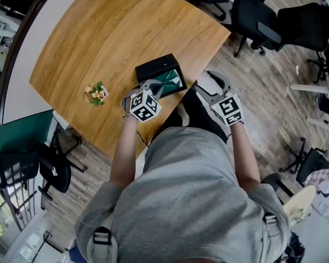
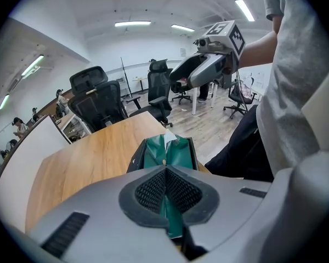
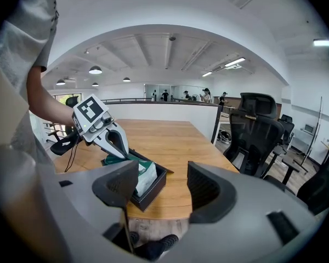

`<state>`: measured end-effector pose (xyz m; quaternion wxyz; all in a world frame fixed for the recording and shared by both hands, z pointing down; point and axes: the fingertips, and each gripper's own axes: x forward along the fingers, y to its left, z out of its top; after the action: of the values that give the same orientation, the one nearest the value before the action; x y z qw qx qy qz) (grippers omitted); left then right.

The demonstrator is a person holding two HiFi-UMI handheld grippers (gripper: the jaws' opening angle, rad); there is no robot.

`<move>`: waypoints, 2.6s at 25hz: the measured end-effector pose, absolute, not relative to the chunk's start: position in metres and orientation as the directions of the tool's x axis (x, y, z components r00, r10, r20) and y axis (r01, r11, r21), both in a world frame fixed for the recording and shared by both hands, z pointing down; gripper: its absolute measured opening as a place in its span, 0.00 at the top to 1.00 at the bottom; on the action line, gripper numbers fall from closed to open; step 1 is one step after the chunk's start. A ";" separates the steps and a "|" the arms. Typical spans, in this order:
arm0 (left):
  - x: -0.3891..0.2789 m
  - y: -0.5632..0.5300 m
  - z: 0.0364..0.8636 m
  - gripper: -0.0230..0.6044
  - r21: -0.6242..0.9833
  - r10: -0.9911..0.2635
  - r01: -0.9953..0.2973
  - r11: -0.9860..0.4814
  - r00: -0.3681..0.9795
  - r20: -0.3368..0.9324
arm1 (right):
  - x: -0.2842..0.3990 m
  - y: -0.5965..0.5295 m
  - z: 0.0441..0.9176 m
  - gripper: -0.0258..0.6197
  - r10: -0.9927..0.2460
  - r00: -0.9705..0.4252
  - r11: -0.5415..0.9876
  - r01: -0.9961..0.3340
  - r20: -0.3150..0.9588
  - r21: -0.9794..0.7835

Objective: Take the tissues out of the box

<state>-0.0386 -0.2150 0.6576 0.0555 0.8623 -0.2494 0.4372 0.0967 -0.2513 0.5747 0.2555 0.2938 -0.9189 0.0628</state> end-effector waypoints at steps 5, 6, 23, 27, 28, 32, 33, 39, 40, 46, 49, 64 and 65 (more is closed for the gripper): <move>-0.035 -0.211 0.641 0.94 -0.143 -0.405 -0.486 -0.862 0.492 0.770 | 0.092 -0.246 0.571 0.52 -0.511 -0.711 0.825 -0.564 0.484 0.042; -0.034 -0.210 0.638 0.94 -0.148 -0.411 -0.488 -0.860 0.492 0.768 | 0.092 -0.243 0.571 0.52 -0.510 -0.711 0.825 -0.563 0.485 0.043; -0.041 -0.191 0.597 0.94 -0.208 -0.471 -0.504 -0.838 0.478 0.742 | 0.080 -0.227 0.576 0.54 -0.485 -0.723 0.843 -0.536 0.491 0.042; -0.045 -0.184 0.590 0.94 -0.222 -0.482 -0.505 -0.834 0.473 0.738 | 0.080 -0.225 0.576 0.54 -0.488 -0.727 0.842 -0.538 0.484 0.040; -0.045 -0.183 0.589 0.94 -0.224 -0.486 -0.507 -0.832 0.472 0.736 | 0.080 -0.225 0.576 0.54 -0.488 -0.727 0.842 -0.538 0.484 0.041; -0.051 -0.179 0.587 0.94 -0.227 -0.490 -0.510 -0.830 0.471 0.733 | 0.079 -0.223 0.578 0.54 -0.485 -0.729 0.843 -0.536 0.483 0.037; -0.052 -0.177 0.586 0.94 -0.228 -0.490 -0.509 -0.830 0.471 0.734 | 0.078 -0.223 0.578 0.54 -0.486 -0.730 0.842 -0.538 0.481 0.035; -0.061 -0.173 0.583 0.94 -0.230 -0.494 -0.512 -0.827 0.468 0.733 | 0.074 -0.222 0.583 0.54 -0.484 -0.723 0.842 -0.539 0.493 0.036; -0.062 -0.173 0.582 0.94 -0.232 -0.495 -0.513 -0.827 0.467 0.733 | 0.073 -0.221 0.583 0.54 -0.481 -0.723 0.843 -0.537 0.495 0.035; -0.067 -0.175 0.582 0.94 -0.237 -0.506 -0.522 -0.819 0.465 0.726 | 0.067 -0.220 0.587 0.55 -0.469 -0.725 0.851 -0.524 0.504 0.037; -0.068 -0.176 0.583 0.94 -0.237 -0.506 -0.521 -0.820 0.467 0.725 | 0.065 -0.220 0.587 0.55 -0.469 -0.725 0.851 -0.524 0.505 0.038; -0.068 -0.180 0.583 0.94 -0.240 -0.517 -0.532 -0.812 0.465 0.718 | 0.068 -0.224 0.590 0.57 -0.467 -0.723 0.850 -0.526 0.509 0.033; -0.068 -0.181 0.583 0.94 -0.239 -0.517 -0.532 -0.812 0.465 0.719 | 0.068 -0.224 0.590 0.57 -0.466 -0.723 0.850 -0.525 0.510 0.033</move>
<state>-0.0680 -0.1806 0.5833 0.0092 0.8559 -0.3062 0.4166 0.0676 -0.2240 0.5901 0.2587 0.2676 -0.9264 0.0572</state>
